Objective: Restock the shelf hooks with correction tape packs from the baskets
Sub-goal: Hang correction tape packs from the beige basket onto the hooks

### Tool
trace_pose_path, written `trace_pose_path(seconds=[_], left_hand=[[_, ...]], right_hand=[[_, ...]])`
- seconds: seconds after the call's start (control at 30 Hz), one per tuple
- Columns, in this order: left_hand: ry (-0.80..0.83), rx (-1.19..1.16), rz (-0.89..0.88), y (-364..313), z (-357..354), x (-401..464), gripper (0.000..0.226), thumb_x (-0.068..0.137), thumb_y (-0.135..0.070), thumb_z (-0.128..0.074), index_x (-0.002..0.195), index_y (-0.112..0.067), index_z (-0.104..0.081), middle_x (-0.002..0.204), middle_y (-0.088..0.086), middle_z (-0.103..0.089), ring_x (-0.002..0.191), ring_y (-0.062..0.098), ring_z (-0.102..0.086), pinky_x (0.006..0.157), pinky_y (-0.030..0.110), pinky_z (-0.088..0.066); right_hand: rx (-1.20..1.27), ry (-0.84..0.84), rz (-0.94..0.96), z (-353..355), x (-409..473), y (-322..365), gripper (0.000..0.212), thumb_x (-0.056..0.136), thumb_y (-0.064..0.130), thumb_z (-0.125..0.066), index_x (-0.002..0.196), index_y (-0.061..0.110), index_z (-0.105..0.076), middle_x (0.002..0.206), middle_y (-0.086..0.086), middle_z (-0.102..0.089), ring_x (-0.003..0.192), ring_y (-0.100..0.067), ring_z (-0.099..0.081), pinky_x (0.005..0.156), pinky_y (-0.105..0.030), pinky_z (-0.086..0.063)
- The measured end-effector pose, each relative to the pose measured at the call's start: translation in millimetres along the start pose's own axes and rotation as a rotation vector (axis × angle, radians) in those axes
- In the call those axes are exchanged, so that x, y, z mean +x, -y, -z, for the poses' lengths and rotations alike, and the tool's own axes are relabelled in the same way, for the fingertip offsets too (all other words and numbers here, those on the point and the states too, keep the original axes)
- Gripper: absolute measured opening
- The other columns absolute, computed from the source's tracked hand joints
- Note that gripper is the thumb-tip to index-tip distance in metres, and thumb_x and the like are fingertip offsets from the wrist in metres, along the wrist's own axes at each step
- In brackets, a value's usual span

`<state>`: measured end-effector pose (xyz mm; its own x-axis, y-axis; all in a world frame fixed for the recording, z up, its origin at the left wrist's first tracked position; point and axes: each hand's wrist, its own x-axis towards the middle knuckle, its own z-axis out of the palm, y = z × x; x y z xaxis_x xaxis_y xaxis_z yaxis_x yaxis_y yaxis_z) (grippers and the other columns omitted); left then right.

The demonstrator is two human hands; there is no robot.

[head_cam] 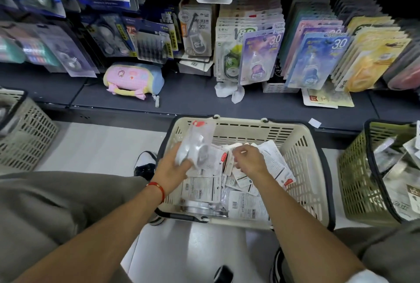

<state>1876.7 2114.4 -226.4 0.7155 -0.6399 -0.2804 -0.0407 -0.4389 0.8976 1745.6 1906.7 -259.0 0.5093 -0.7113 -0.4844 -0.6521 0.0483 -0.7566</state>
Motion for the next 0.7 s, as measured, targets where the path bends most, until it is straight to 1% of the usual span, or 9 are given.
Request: trace_pose_path(seconds=[0.03,0.07,0.13,0.2,0.3,0.43,0.53,0.63,0.7], left_hand=[[-0.039,-0.049,0.020,-2,5,2,0.048,0.099,-0.013,-0.063,0.134,-0.044,-0.051,0.117,-0.006,-0.065,0.103,0.021,-0.069,0.074,0.039,-0.067],[-0.080,-0.081,0.037,-4,10,4,0.045,0.099,-0.014,-0.063,0.131,-0.043,-0.053,0.118,-0.008,-0.066,0.105,0.019,-0.069,0.074,0.036,-0.066],[-0.145,-0.104,0.071,-7,19,6,0.037,0.099,-0.017,-0.064,0.126,-0.042,-0.057,0.117,-0.011,-0.068,0.104,0.017,-0.070,0.073,0.034,-0.064],[-0.175,-0.114,0.101,-7,23,5,0.039,0.099,-0.017,-0.065,0.130,-0.038,-0.057,0.119,-0.010,-0.069,0.102,0.016,-0.071,0.069,0.030,-0.065],[-0.189,-0.145,0.110,-7,23,0,0.042,0.099,-0.013,-0.065,0.135,-0.033,-0.054,0.121,-0.006,-0.068,0.104,0.018,-0.070,0.066,0.028,-0.064],[-0.197,-0.154,0.114,-5,25,-3,0.038,0.099,-0.014,-0.064,0.132,-0.032,-0.055,0.121,-0.001,-0.069,0.109,0.022,-0.069,0.074,0.040,-0.067],[-0.199,-0.152,0.125,-8,25,-1,0.035,0.100,-0.016,-0.063,0.131,-0.032,-0.057,0.118,0.001,-0.071,0.108,0.023,-0.070,0.076,0.040,-0.064],[-0.199,-0.188,0.128,-15,22,3,0.033,0.099,-0.012,-0.062,0.126,-0.029,-0.062,0.114,0.005,-0.073,0.105,0.028,-0.072,0.080,0.044,-0.063],[-0.197,-0.190,0.135,-20,19,5,0.034,0.098,-0.009,-0.059,0.128,-0.025,-0.063,0.116,0.008,-0.073,0.108,0.032,-0.070,0.083,0.047,-0.062]], right_hand=[[-0.095,0.005,0.058,-5,1,0,0.023,0.101,0.034,-0.064,0.118,0.020,-0.071,0.106,-0.006,-0.077,0.096,-0.025,-0.074,0.095,-0.041,-0.058],[-0.172,0.035,0.091,-12,1,0,0.032,0.100,0.034,-0.066,0.128,0.018,-0.068,0.118,-0.009,-0.074,0.107,-0.029,-0.071,0.100,-0.040,-0.055],[-0.318,0.079,0.132,-31,2,1,0.048,0.099,0.038,-0.069,0.140,0.014,-0.059,0.128,-0.012,-0.068,0.118,-0.034,-0.065,0.098,-0.040,-0.053],[-0.441,0.051,0.152,-49,2,1,0.049,0.099,0.037,-0.070,0.139,0.014,-0.053,0.127,-0.012,-0.067,0.119,-0.036,-0.065,0.092,-0.041,-0.052],[-0.495,-0.069,0.157,-62,2,-4,0.038,0.102,0.022,-0.066,0.136,0.013,-0.051,0.122,-0.013,-0.070,0.113,-0.036,-0.069,0.086,-0.040,-0.055],[-0.315,-0.157,0.135,-52,5,-13,0.026,0.098,0.010,-0.066,0.122,0.016,-0.057,0.107,-0.011,-0.072,0.100,-0.034,-0.070,0.077,-0.035,-0.052],[-0.010,-0.092,0.163,-23,5,-9,0.018,0.097,0.009,-0.069,0.099,0.026,-0.063,0.107,-0.003,-0.075,0.092,-0.025,-0.070,0.074,-0.031,-0.054],[0.205,-0.085,0.298,24,4,11,0.012,0.099,0.011,-0.070,0.098,0.023,-0.068,0.093,0.008,-0.073,0.087,-0.010,-0.066,0.076,-0.024,-0.052],[0.229,-0.091,0.412,55,1,28,0.014,0.101,0.012,-0.068,0.096,0.024,-0.072,0.093,0.012,-0.073,0.088,-0.004,-0.064,0.081,-0.019,-0.048]])
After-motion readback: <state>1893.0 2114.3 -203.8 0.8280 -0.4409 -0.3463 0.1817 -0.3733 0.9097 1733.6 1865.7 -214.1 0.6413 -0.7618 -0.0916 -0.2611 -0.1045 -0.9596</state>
